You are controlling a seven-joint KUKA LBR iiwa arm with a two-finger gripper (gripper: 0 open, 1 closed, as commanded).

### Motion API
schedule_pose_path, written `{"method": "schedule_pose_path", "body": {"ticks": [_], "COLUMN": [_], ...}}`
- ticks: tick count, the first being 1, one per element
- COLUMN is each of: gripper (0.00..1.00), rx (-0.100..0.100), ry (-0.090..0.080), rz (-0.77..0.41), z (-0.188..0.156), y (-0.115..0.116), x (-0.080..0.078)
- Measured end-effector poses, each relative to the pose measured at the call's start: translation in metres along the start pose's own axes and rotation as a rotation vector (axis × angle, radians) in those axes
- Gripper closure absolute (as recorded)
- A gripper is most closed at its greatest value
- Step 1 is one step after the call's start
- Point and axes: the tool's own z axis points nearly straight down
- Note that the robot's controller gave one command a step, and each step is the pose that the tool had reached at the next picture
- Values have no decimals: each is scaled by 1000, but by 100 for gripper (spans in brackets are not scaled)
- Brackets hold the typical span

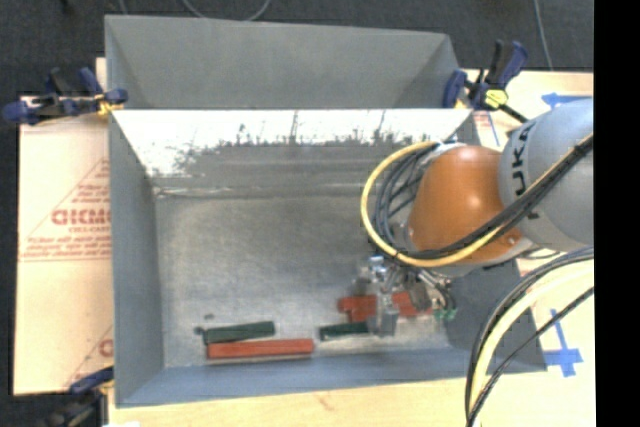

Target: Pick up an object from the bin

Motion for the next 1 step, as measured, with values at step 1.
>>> {"method": "schedule_pose_path", "body": {"ticks": [1], "gripper": [100], "rx": [4], "ry": [-6], "rz": [-54], "z": [-132], "y": [-31], "x": [19]}}
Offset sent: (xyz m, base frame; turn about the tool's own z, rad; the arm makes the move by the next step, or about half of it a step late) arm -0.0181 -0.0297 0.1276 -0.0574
